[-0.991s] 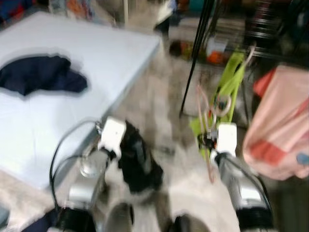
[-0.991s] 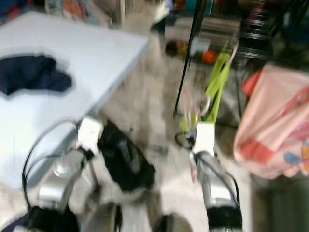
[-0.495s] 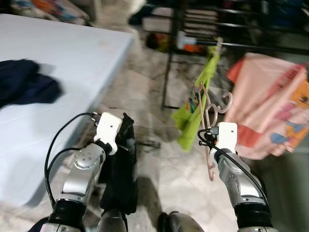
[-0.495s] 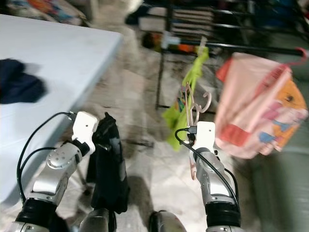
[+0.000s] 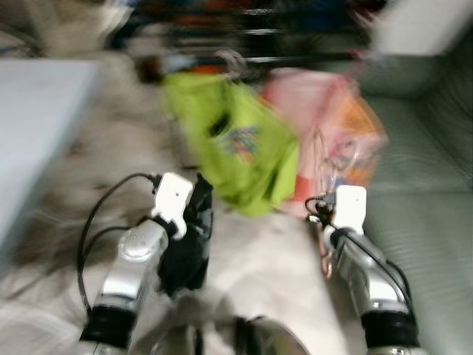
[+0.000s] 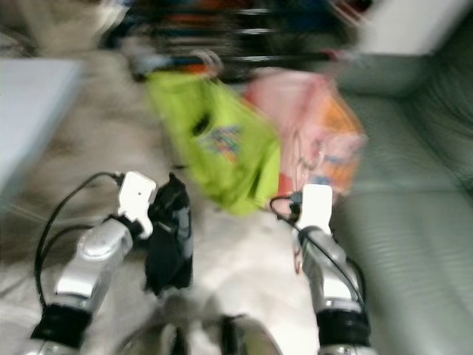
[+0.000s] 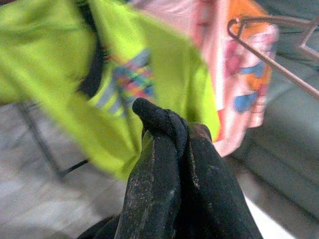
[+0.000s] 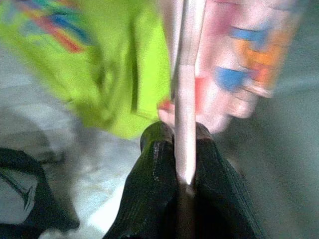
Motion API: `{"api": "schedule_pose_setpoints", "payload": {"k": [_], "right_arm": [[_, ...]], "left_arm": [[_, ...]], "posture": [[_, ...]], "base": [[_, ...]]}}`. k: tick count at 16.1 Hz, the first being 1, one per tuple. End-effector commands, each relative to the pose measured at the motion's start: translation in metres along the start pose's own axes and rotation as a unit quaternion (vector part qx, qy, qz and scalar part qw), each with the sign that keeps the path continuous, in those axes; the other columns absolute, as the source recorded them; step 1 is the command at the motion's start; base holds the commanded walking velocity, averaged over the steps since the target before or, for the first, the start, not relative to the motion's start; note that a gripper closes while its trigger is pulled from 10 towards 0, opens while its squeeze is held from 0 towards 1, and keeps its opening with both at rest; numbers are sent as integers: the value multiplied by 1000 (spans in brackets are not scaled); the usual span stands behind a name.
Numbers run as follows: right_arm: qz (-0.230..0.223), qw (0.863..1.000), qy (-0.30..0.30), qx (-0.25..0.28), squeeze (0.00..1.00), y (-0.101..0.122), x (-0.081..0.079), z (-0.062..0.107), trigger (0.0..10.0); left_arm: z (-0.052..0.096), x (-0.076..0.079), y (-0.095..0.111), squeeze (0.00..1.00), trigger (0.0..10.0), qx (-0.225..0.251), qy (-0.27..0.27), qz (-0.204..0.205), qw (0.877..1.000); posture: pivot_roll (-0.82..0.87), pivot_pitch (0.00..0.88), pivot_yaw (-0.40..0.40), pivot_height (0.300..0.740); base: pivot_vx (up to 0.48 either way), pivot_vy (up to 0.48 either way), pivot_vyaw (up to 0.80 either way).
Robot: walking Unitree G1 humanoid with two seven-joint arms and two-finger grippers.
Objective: Hang hanger
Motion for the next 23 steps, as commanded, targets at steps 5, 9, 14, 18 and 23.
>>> {"api": "schedule_pose_setpoints", "payload": {"k": [5, 9, 14, 18, 23], "right_arm": [[1, 1000, 6, -3, 0, -2, -2, -1, 10000], [-3, 1000, 3, -5, 0, -2, -2, -1, 10000], [50, 998, -19, -38, 0, -8, 8, -4, 10000], [33, 999, -28, 7, 0, 6, 3, -6, 10000], [26, 999, -10, 27, 0, 12, 1, -7, 10000]], "left_arm": [[-4, 2, 10, 0, 10000, 20, -5, -6, 1000], [-5, 1, 13, 0, 10000, 24, -5, -6, 1000], [-3, 1, 16, 0, 10000, 25, -8, -5, 1000], [-6, 4, 21, 0, 10000, 34, -20, -15, 999], [-4, 11, 18, 0, 10000, 33, -34, -21, 999]], "posture": [[-19, 89, -44, 740], [-17, 87, -47, 740], [-18, 95, -42, 740], [-17, 102, -31, 740], [-17, 102, -31, 740]], "base": [[0, -64, -259], [0, 0, 0], [0, 75, 0], [0, 476, 0], [161, 415, 0]]}}
Point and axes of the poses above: a point about 5 cm out from each wrist's last joint towards the gripper, its own z axis pointing back from the gripper into the wrist, its own y axis along the axis of the wrist's last joint, x = y × z, the point moved 1 cm from there along -z, pointing out of the wrist towards the gripper, and after that the axes turned 15 degrees about z, right-handed, at the moved point
